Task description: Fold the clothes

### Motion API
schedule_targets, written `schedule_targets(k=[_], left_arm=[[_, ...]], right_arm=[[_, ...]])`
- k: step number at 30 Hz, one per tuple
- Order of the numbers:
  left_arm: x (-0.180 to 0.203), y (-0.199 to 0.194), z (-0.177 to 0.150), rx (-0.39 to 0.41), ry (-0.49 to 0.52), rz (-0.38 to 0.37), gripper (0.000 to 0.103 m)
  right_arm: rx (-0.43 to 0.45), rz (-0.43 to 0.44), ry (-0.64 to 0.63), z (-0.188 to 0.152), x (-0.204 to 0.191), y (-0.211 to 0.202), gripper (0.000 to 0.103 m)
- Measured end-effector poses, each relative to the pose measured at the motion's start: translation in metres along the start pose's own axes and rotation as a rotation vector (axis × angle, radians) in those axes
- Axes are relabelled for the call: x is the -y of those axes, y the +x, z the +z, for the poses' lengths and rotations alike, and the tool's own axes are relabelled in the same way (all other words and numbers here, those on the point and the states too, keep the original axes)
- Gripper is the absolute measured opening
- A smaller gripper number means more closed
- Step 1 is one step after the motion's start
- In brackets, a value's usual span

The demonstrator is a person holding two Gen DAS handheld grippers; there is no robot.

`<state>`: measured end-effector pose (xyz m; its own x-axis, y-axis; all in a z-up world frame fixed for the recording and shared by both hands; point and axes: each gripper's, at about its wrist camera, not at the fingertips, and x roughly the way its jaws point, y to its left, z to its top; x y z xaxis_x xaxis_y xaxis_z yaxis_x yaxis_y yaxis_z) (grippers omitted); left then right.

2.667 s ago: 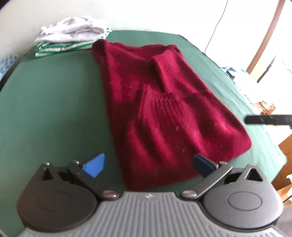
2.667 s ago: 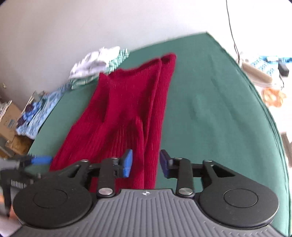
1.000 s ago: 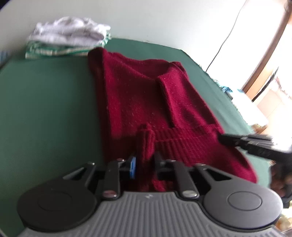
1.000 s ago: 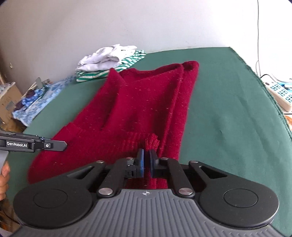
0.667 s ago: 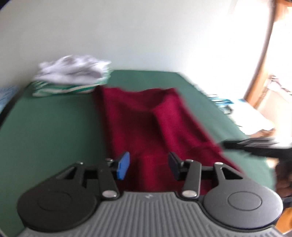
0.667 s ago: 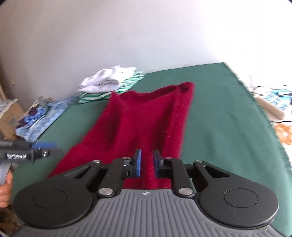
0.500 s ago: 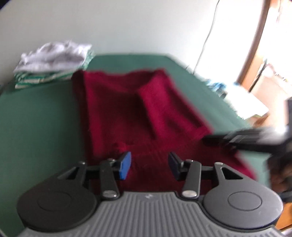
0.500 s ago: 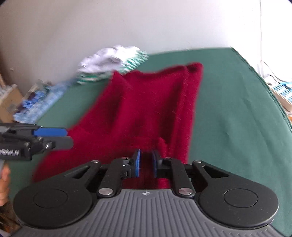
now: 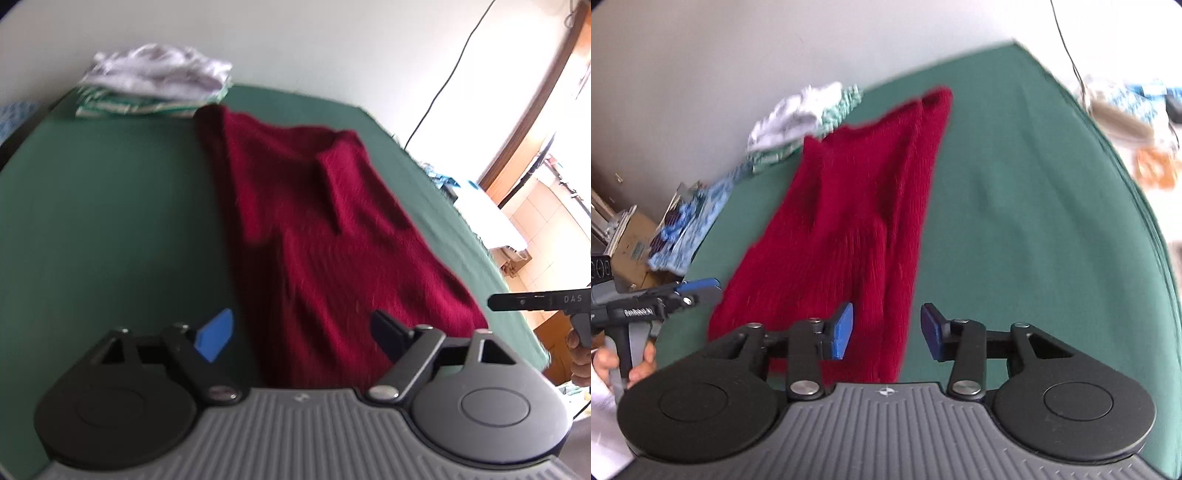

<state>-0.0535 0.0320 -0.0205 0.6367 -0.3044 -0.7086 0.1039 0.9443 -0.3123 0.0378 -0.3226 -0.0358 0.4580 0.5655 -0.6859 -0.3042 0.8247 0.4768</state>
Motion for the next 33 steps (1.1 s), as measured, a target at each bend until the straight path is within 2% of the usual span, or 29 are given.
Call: schedule_targets(k=[5,8,11,14,18,21,26,30,33], left_arm=[[-0.009,0.004,-0.024,-0.076,-0.126,-0.026,0.085],[-0.007,0.009,-0.031,-0.086,-0.143,-0.041,0.086],[-0.004,0.013,-0.033,-0.08,-0.126,-0.053,0.095],[-0.008,0.014,-0.033,-0.083,-0.183,-0.087,0.1],[-0.014,0.017,-0.03,-0.074,-0.24,-0.115,0.1],[-0.022,0.023,-0.029,-0.064,-0.325,-0.2,0.1],[-0.032,0.03,-0.029,-0.037,-0.418,-0.269,0.101],[-0.053,0.037,-0.028,-0.035,-0.548,-0.349,0.102],[-0.058,0.042,-0.026,-0.02,-0.588,-0.365,0.102]], right_arm=[[-0.069,0.045,0.092,-0.019,0.008,-0.005,0.046],[-0.075,0.068,0.095,-0.022,0.003,0.0,0.046],[-0.097,0.061,0.07,-0.02,-0.002,0.008,0.046],[-0.105,0.061,0.085,-0.017,-0.001,0.016,0.046],[-0.106,0.087,0.14,-0.017,0.005,0.022,0.049],[-0.103,0.107,0.149,-0.016,0.006,0.023,0.051],[-0.093,0.161,0.232,-0.014,0.014,0.029,0.051],[-0.102,0.176,0.22,-0.013,0.015,0.028,0.05],[-0.103,0.173,0.188,-0.01,0.011,0.031,0.051]])
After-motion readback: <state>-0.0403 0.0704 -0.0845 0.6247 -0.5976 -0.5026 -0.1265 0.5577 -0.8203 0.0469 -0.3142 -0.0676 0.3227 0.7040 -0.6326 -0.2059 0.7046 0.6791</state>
